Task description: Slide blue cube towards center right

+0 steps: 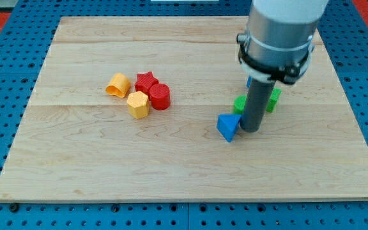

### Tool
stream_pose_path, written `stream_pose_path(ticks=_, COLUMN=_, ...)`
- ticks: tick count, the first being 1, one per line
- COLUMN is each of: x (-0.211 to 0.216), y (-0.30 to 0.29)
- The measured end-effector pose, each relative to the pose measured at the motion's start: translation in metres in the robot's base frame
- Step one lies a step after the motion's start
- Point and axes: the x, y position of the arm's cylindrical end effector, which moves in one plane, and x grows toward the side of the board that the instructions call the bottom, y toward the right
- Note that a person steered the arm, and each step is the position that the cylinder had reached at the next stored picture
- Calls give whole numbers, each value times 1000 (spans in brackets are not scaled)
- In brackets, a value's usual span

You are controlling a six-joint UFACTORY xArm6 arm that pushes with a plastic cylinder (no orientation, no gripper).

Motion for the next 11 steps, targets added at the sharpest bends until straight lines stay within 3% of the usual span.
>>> stream_pose_path(ticks=2, x=79, y=-2)
stream_pose_path(ticks=3, x=17, y=-64)
stream_pose_path(ticks=4, x=-24, y=-42)
stream_pose_path(ticks=5, x=-25, y=-10)
stream_pose_path(ticks=6, x=-26, y=-72)
stream_pose_path(ticks=7, x=9, y=-77)
stream_pose_path(ticks=8, x=13, y=-111)
stream_pose_path(ticks=10, x=-35, y=-201)
stream_pose_path(ticks=11, x=-2, y=-168)
